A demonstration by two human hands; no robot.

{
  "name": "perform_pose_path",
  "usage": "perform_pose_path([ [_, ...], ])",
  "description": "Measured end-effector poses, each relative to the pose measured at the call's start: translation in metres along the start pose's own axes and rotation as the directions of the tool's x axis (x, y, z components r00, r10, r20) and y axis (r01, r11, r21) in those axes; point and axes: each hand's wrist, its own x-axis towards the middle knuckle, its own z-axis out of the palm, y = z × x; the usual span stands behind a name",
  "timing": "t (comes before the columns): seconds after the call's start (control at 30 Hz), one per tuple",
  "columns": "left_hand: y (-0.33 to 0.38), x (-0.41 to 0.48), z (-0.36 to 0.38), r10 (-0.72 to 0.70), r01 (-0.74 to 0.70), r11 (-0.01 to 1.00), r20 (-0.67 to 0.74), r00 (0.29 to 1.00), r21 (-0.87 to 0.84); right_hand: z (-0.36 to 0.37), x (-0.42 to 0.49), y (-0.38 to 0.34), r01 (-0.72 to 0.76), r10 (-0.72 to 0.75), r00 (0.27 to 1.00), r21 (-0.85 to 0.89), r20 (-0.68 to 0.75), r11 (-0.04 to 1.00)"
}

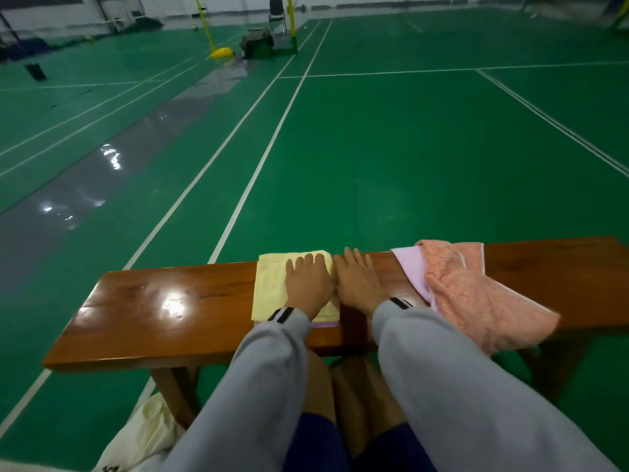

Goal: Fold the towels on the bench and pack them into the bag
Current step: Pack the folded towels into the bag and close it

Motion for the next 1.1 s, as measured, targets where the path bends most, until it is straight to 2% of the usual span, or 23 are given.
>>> perform_pose_path([
  [0.1, 0.053, -0.001, -0.012, 0.064, -0.061, 0.986, 0.012, 0.998, -0.155, -0.025, -0.014, 0.043, -0.105, 0.105, 0.994, -0.033, 0.01, 0.994],
  [0.2, 0.104, 0.001, -0.018, 0.085, -0.03, 0.907, 0.114, 0.99, -0.42, -0.044, -0.034, 0.089, -0.25, 0.25, 0.968, 0.0, 0.025, 0.968],
  [0.3, 0.15, 0.003, -0.013, 0.124, -0.006, 0.836, 0.178, 0.976, -0.548, -0.053, -0.054, 0.13, -0.397, 0.396, 0.918, 0.074, 0.018, 0.915],
  [0.4, 0.188, 0.0, -0.001, 0.151, 0.048, 0.803, 0.281, 0.948, -0.594, -0.056, -0.075, 0.158, -0.487, 0.48, 0.873, 0.15, 0.081, 0.86],
  [0.47, 0.209, -0.003, 0.004, 0.155, 0.134, 0.783, 0.4, 0.903, -0.608, -0.055, -0.091, 0.173, -0.472, 0.464, 0.882, 0.141, 0.089, 0.87],
  [0.53, 0.225, -0.004, 0.005, 0.178, 0.149, 0.789, 0.455, 0.872, -0.595, -0.053, -0.102, 0.186, -0.475, 0.468, 0.88, 0.133, 0.078, 0.87],
  [0.63, 0.237, -0.002, 0.0, 0.195, 0.111, 0.823, 0.461, 0.866, -0.557, -0.061, -0.104, 0.201, -0.535, 0.517, 0.843, 0.318, 0.148, 0.783],
  [0.7, 0.242, -0.003, -0.014, 0.202, 0.123, 0.788, 0.442, 0.874, -0.603, -0.082, -0.095, 0.208, -0.539, 0.507, 0.837, 0.464, 0.204, 0.702],
  [0.73, 0.246, -0.006, -0.025, 0.193, 0.163, 0.731, 0.43, 0.882, -0.663, -0.097, -0.09, 0.206, -0.512, 0.486, 0.848, 0.559, 0.21, 0.652],
  [0.77, 0.252, -0.006, -0.036, 0.161, 0.274, 0.597, 0.447, 0.88, -0.754, -0.115, -0.086, 0.203, -0.471, 0.478, 0.856, 0.677, 0.197, 0.565],
  [0.83, 0.26, -0.006, -0.055, 0.163, 0.475, 0.232, 0.515, 0.841, -0.849, -0.158, -0.082, 0.191, -0.3, 0.532, 0.839, 0.913, 0.115, 0.275],
  [0.87, 0.262, -0.001, -0.061, 0.197, 0.513, 0.064, 0.515, 0.834, -0.856, -0.18, -0.081, 0.186, -0.177, 0.511, 0.854, 0.978, 0.097, 0.11],
  [0.93, 0.257, 0.002, -0.078, 0.275, 0.531, -0.126, 0.485, 0.83, -0.838, -0.225, -0.09, 0.171, 0.015, 0.291, 0.954, 0.963, 0.067, -0.271],
  [0.97, 0.254, 0.008, -0.086, 0.292, 0.531, -0.145, 0.477, 0.829, -0.835, -0.244, -0.098, 0.166, 0.041, 0.168, 0.985, 0.916, 0.029, -0.4],
  [1.0, 0.251, 0.01, -0.096, 0.296, 0.537, -0.185, 0.475, 0.829, -0.823, -0.253, -0.103, 0.165, 0.045, 0.087, 0.996, 0.893, -0.006, -0.449],
  [1.03, 0.255, 0.034, -0.084, 0.338, 0.566, -0.174, 0.49, 0.803, -0.806, -0.254, -0.107, 0.166, 0.026, 0.053, 0.999, 0.884, -0.002, -0.467],
  [1.1, 0.259, 0.086, -0.06, 0.396, 0.505, -0.203, 0.401, 0.826, -0.839, -0.232, -0.107, 0.178, -0.072, 0.073, 0.991, 0.912, 0.111, -0.403],
])
